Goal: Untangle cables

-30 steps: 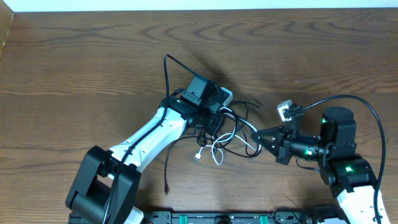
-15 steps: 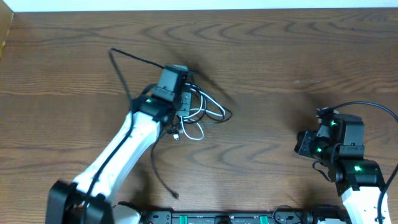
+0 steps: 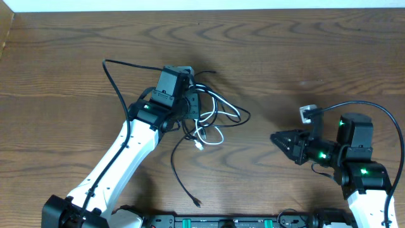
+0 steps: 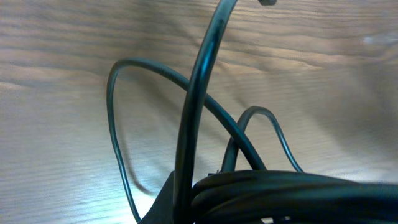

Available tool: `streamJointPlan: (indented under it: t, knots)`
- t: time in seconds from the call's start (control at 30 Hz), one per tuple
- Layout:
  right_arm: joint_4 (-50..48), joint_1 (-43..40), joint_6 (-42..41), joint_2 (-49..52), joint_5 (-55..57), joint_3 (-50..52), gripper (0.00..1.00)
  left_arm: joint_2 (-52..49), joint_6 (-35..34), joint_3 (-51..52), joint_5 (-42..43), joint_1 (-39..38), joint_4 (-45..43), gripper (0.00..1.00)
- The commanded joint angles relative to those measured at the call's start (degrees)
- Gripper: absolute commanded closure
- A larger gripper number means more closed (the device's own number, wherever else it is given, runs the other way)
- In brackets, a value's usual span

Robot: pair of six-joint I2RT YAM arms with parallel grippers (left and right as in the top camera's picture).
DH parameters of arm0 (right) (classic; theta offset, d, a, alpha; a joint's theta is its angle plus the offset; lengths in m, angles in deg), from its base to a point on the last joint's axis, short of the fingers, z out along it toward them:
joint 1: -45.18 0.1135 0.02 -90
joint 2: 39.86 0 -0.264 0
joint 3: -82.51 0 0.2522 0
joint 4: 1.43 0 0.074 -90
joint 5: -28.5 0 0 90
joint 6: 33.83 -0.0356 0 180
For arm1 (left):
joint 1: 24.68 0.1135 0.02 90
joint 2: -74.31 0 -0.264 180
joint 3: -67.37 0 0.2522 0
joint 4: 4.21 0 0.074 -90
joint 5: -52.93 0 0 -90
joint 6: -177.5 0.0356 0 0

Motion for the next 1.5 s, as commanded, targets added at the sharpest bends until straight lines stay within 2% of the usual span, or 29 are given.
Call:
streamJointPlan:
  t: [0.0,0.03,0.3,0.43,0.67,0.9,1.27,1.47]
  knots:
    - [-1.7,0.0,4.7,-0.4,-13.5,-1.0,0.75,0.3,-6.3,0.2,7.9,-0.1,-0.3,0.92]
    - [-2.3,0.0,4.7,-0.4,-13.9,-1.0,0.74,0.3,-9.2,0.2,9.6,-0.1,-0.3,0.92]
    - [-8.3,0.0,3.4,-0.3,-19.0,-1.0,0.75,0.3,-9.0,0.2,11.0,-0.2,-0.2,0.92]
    - [-13.1,0.7,0.7,-0.2,-19.0,-1.0,0.76,0.3,-6.1,0.2,12.7,-2.0,0.0,0.92]
    - [-18.6,6.0,0.6,-0.2,-18.9,-1.0,0.74,0.3,-2.6,0.2,12.4,-5.8,0.0,0.92]
    - [-20.3,8.9,-1.4,-0.1,-7.1,-1.0,0.76,0.3,-0.4,0.2,12.2,-8.6,0.0,0.92]
    - [-26.4,8.9,-1.4,0.2,-5.4,-1.0,0.74,0.3,4.8,0.2,12.4,-10.7,2.4,0.92]
    - [-26.3,8.9,-9.3,0.9,6.2,-1.0,0.71,0.3,7.4,0.2,12.9,-12.1,2.3,0.91]
